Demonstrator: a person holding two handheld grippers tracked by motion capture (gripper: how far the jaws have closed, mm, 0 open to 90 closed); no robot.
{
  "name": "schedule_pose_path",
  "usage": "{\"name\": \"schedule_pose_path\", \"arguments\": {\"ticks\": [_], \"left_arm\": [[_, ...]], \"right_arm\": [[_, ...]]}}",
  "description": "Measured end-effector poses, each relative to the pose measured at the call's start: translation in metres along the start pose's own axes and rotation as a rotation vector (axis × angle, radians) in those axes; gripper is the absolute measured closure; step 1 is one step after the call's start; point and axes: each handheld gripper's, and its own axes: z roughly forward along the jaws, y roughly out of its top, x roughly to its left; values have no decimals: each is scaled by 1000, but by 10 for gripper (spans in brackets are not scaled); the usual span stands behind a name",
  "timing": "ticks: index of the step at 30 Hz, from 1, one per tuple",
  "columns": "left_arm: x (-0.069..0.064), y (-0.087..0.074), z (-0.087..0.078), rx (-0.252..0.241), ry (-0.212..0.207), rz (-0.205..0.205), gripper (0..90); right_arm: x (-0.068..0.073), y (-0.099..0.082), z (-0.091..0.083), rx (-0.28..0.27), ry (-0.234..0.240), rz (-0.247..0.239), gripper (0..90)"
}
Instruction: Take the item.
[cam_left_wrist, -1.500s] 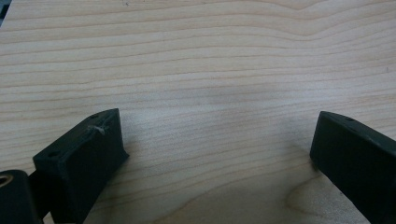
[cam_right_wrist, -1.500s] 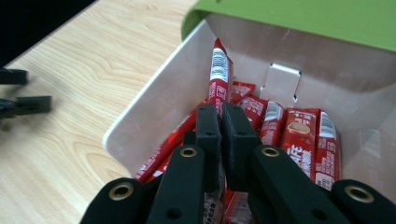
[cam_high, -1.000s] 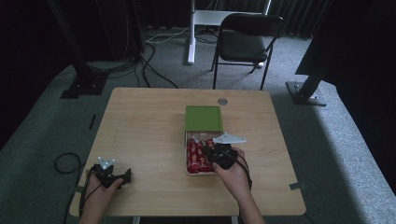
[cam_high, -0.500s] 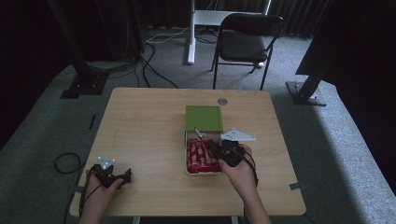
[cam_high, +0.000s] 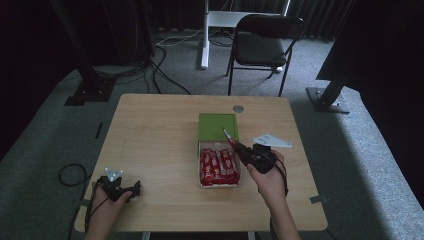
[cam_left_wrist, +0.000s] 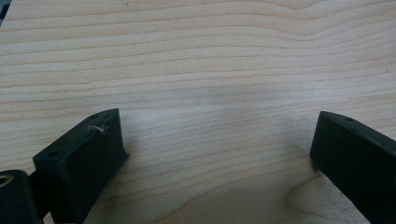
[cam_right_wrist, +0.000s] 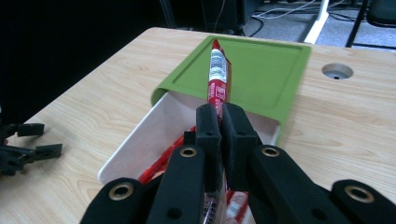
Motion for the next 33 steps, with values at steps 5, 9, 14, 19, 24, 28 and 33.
{"name": "schedule_pose_path", "arguments": {"ticks": [5, 9, 14, 19, 24, 28, 33], "left_arm": [[0, 0, 0, 0, 1, 1, 35], [0, 0, 0, 1, 1, 3, 36], [0, 0, 0, 1, 1, 3, 36], [0, 0, 0, -1, 1, 0, 35], [0, 0, 0, 1, 1, 3, 36], [0, 0, 0, 0, 0, 3, 35], [0, 0, 0, 0, 1, 3, 36]], "right_arm": [[-13, 0, -7, -19, -27, 26, 861], [-23, 0, -12, -34, -51, 39, 861], [-37, -3, -18, -51, -93, 59, 861], [-51, -9, -22, -61, -127, 83, 860], [-66, -15, -26, -62, -159, 113, 860], [-75, -20, -28, -76, -192, 126, 860], [-89, -28, -31, -93, -250, 159, 859]]}}
